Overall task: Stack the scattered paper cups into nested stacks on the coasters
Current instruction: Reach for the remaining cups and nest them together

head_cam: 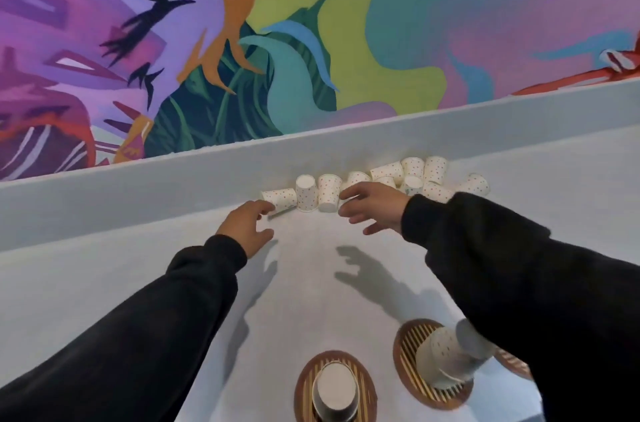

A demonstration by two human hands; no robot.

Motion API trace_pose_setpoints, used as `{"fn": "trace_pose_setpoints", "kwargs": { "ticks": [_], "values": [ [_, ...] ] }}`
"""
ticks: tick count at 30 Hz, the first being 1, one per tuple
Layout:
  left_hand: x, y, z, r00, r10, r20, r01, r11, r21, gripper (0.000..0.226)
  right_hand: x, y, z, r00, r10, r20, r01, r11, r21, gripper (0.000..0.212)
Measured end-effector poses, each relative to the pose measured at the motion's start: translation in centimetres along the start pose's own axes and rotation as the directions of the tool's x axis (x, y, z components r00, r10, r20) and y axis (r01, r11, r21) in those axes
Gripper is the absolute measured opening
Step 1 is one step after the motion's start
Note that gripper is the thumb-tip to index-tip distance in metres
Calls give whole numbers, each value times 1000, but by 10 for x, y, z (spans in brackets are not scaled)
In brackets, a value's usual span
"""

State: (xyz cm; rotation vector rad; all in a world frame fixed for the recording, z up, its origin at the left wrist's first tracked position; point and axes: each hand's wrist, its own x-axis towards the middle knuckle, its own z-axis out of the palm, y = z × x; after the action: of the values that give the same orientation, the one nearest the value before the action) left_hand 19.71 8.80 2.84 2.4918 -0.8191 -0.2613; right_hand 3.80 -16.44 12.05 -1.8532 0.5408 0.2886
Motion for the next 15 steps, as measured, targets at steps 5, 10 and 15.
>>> {"fn": "trace_pose_setpoints", "kwargs": {
  "ticks": [5,10,15],
  "values": [
    [61,-8,16,999,-29,29,26,994,107,61,91,-7,24,988,-62,-139,9,937,-349,62],
    [85,-24,31,995,-95,27,90,985,149,69,138,5,49,969,-160,-187,64,898,-435,62],
    [91,-40,47,982,-133,132,99,965,242,82,159,23,60,978,-186,-89,89,771,-631,82]
  ]
}}
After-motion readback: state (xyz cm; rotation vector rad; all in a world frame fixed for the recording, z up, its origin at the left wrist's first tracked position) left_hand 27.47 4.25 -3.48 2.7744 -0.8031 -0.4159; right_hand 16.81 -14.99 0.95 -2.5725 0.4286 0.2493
